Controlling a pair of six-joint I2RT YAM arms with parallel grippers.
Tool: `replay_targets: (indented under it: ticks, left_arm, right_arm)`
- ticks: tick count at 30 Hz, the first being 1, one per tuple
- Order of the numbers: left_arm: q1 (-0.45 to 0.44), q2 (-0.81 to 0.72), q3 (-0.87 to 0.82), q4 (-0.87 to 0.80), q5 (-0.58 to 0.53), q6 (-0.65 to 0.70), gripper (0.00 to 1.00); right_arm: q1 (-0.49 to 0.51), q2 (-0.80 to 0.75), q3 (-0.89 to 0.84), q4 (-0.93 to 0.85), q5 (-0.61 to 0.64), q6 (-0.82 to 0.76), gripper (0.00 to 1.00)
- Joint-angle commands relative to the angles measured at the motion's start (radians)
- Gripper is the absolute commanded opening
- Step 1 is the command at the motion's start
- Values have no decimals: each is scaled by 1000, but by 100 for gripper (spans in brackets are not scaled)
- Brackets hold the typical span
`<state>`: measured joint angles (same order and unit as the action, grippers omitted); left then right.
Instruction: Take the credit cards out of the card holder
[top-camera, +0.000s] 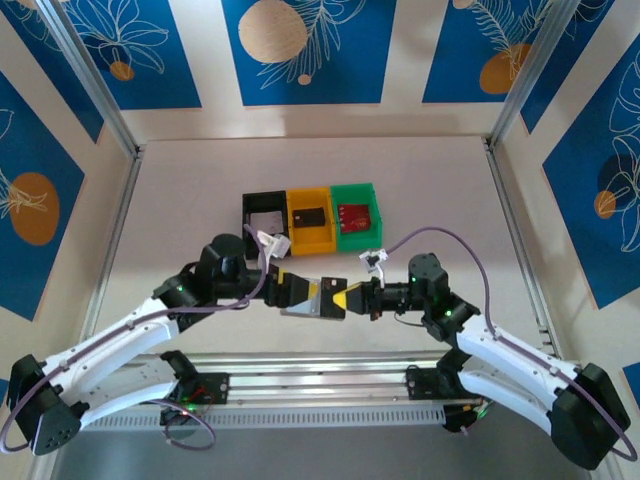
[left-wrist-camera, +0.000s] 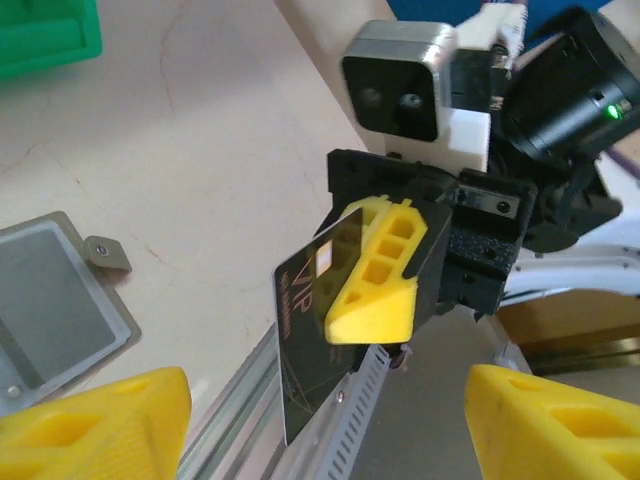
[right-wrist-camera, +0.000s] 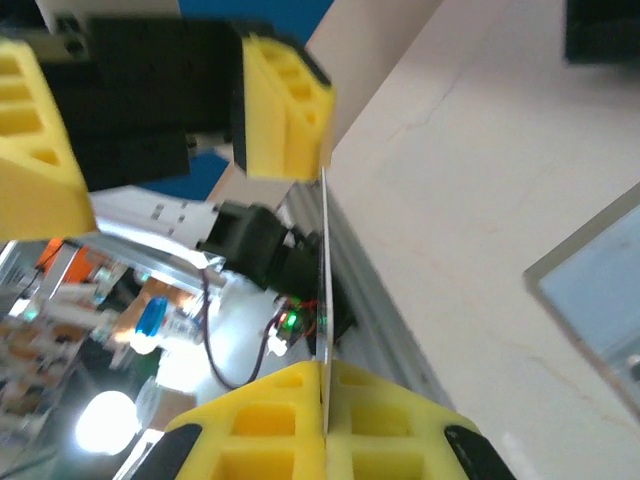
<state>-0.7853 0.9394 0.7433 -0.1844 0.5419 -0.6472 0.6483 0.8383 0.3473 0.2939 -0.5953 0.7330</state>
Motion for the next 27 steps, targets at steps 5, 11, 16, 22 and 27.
replay_targets:
  ticks: [5,11,16,22,27]
  left_arm:
    - [8,108,187,-430,109,259,73]
    - [9,204,272,-591,126,389,71]
    - [8,232,292,-593,158,414,65]
    - [8,262,275,-551,218,407,59]
    - [8,277,272,-524,264,398,51]
  right_arm:
    - [8,171,116,-88,-311,-64,0]
    - [58,217,137,-83,-339,-94,0]
    - [81,233,144,-84,-354,-104,0]
    - [112,254,156,-96,-359,-120,0]
    - [120,269,162,-102,-362,-127,0]
